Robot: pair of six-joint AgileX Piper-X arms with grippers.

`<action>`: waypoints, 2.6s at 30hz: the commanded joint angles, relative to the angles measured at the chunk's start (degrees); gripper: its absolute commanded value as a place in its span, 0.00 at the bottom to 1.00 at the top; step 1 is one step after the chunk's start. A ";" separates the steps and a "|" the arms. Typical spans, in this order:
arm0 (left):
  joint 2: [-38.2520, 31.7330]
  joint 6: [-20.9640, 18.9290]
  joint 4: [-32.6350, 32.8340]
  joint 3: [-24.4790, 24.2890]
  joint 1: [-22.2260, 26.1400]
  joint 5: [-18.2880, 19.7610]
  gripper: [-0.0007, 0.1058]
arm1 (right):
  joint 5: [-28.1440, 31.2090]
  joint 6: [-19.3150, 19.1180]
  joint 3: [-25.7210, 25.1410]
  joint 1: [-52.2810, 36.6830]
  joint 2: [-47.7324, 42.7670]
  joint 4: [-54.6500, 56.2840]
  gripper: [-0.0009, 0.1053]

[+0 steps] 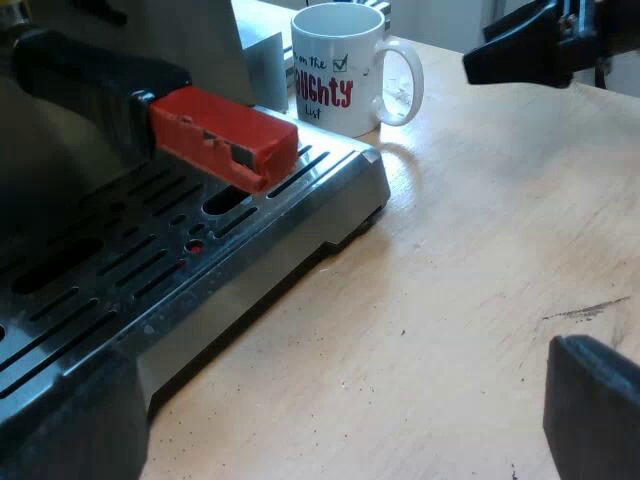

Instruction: Place mug into machine

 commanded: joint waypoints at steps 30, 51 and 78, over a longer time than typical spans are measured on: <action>0.19 0.36 -2.30 -0.17 -0.28 0.39 0.77 | 2.85 0.92 -13.26 0.17 31.63 -14.36 0.01; 0.19 0.36 -2.93 0.92 -0.28 -0.37 0.77 | 2.19 -7.92 -10.01 2.65 -13.11 27.59 0.01; 0.26 0.36 -5.18 3.35 -0.28 -13.04 0.77 | 18.31 6.51 -11.89 41.53 1.02 6.87 0.01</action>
